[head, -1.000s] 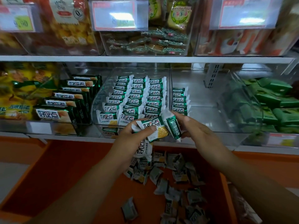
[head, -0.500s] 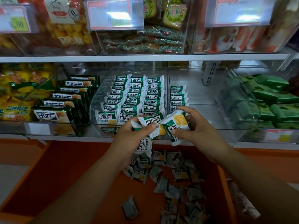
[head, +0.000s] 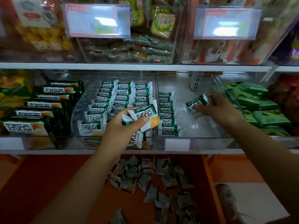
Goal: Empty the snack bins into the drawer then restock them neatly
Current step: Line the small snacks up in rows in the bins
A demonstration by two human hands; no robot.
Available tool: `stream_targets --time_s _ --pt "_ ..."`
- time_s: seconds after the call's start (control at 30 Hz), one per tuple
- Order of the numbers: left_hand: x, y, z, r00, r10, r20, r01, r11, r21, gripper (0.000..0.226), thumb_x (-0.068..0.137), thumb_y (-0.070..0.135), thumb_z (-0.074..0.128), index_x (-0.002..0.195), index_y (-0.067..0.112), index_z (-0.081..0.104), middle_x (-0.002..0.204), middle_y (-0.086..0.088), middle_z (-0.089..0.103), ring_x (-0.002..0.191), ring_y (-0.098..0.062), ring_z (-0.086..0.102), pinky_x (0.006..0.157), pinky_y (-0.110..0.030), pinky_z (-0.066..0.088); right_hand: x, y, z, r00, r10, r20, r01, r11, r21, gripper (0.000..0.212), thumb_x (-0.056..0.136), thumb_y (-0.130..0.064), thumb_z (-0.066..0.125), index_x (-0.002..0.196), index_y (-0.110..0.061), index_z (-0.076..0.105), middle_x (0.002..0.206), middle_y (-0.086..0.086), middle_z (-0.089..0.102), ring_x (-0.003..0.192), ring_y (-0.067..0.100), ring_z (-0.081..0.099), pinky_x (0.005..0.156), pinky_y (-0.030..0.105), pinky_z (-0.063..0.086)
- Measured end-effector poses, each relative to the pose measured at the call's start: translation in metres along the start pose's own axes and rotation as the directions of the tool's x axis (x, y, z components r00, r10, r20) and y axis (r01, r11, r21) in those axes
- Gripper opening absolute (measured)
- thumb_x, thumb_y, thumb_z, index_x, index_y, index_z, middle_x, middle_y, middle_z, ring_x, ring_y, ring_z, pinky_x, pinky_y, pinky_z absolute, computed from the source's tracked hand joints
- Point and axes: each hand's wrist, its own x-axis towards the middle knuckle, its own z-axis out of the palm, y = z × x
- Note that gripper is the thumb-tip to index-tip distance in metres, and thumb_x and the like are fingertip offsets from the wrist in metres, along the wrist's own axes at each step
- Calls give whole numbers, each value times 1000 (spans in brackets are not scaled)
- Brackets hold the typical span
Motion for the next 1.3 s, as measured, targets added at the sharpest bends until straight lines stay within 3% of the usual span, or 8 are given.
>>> stream_targets --time_s 0.2,0.4,0.57,0.77,0.87,1.0,1.13,1.3 --pt "20 -5 6 999 -12 -32 11 1000 -18 26 78 42 75 102 47 66 105 16 71 93 -5 68 79 -29 48 90 34 17 978 48 -202 -76 989 -129 37 84 -5 72 116 -6 53 110 14 57 66 11 54 41 3 38" --pt "34 -11 4 997 -45 -67 43 999 -33 45 56 60 72 100 51 68 105 19 71 101 -10 66 92 -40 48 158 73 36 971 132 -201 -176 960 -218 38 83 -14 74 116 -8 57 107 9 62 78 17 56 53 14 43" --pt "41 -14 0 997 -54 -57 52 998 -47 46 56 58 72 102 50 68 100 20 73 94 -6 69 94 -42 51 187 96 45 973 121 -197 -163 963 -216 30 79 -17 78 100 -12 56 83 7 60 72 17 59 65 26 47" --pt "42 -11 -1 999 -37 -26 35 998 -61 42 55 54 73 97 53 68 98 20 73 88 -4 70 86 -35 49 196 114 38 956 107 -274 -173 957 -232 43 70 -31 84 98 -15 55 109 18 64 91 28 66 78 37 58" --pt "36 -9 -1 1000 -18 -7 17 999 -44 47 54 54 72 101 49 68 97 22 73 85 0 70 81 -30 48 164 72 36 943 -66 -327 -56 935 -349 44 81 -32 75 113 -10 55 112 10 59 93 21 59 87 35 52" --pt "25 -4 0 1000 -10 24 10 1000 -12 46 52 56 72 98 51 67 96 23 72 83 1 69 82 -32 52 65 -10 48 959 -284 -10 275 934 -229 18 95 -33 58 104 -17 61 85 -3 67 74 10 63 68 26 51" --pt "14 3 5 994 13 108 -10 1000 -24 46 58 49 71 103 44 66 96 25 71 83 4 68 71 -18 54 -20 -49 59 866 -196 460 240 970 -39 39 80 -52 57 116 -37 62 86 -16 65 80 1 62 71 20 52" --pt "10 -1 11 989 18 146 -21 1000 17 35 74 40 73 108 43 64 102 24 69 89 7 65 70 -10 50 -27 -39 54 863 -165 477 174 984 25 21 85 -22 68 106 -22 66 64 -19 60 67 0 60 65 17 49"
